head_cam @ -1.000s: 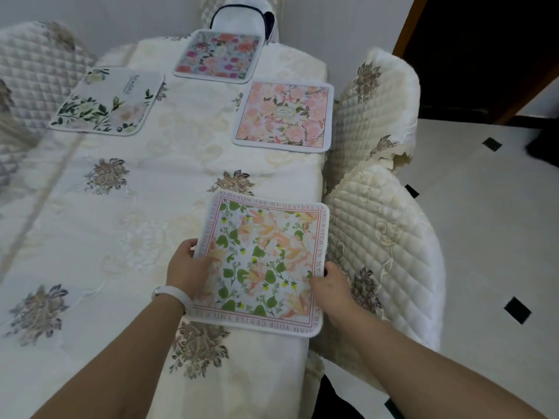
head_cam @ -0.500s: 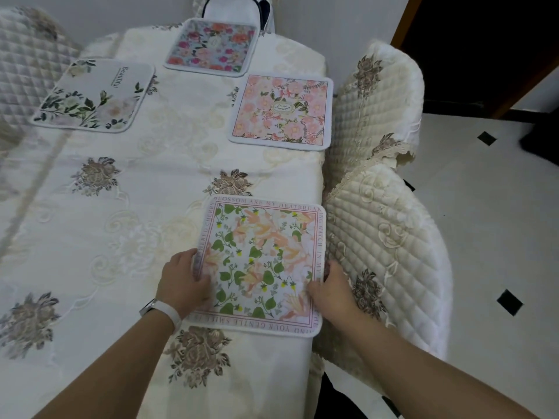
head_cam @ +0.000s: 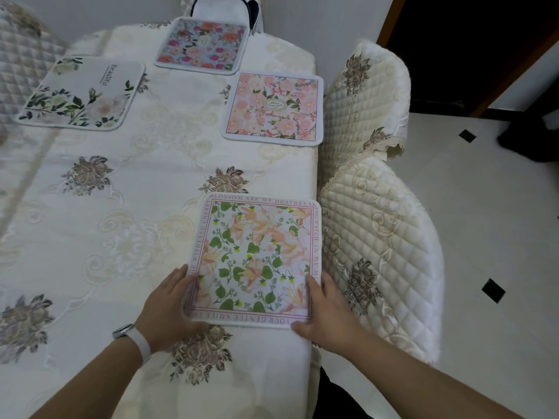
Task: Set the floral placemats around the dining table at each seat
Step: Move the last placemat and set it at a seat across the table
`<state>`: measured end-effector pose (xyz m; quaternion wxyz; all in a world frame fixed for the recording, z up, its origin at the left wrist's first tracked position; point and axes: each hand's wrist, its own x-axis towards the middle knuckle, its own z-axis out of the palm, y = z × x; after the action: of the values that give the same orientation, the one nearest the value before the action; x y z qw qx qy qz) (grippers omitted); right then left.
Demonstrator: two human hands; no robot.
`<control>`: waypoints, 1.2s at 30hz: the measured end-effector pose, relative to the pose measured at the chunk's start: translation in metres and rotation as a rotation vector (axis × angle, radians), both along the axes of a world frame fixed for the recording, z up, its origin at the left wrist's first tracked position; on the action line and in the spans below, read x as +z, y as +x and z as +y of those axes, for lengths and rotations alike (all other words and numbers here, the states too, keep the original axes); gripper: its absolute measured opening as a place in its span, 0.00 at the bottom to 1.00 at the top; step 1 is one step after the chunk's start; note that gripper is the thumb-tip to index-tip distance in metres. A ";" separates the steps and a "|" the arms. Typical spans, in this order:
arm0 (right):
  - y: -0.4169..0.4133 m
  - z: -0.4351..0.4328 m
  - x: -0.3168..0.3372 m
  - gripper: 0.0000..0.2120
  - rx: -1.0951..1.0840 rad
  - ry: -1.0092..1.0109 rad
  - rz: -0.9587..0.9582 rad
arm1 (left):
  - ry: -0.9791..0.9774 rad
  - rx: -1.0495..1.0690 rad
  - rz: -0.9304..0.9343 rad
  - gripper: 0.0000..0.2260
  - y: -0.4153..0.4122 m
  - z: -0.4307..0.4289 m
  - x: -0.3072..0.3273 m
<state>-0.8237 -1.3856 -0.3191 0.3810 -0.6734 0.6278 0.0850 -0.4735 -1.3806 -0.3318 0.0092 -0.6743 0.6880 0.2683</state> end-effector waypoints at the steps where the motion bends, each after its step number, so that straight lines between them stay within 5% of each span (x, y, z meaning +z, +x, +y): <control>1: 0.001 0.002 0.001 0.54 0.005 0.005 0.002 | -0.002 -0.012 0.006 0.54 0.001 0.001 0.000; 30: 0.001 0.017 0.014 0.49 0.058 -0.045 0.056 | -0.018 0.023 0.049 0.41 -0.007 0.018 0.010; 36: -0.005 0.026 0.026 0.38 0.001 -0.101 0.015 | -0.039 0.126 0.110 0.33 -0.017 0.036 0.021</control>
<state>-0.8286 -1.3601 -0.2931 0.3417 -0.6914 0.6338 0.0585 -0.4901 -1.3445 -0.3112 -0.0589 -0.7006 0.6487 0.2915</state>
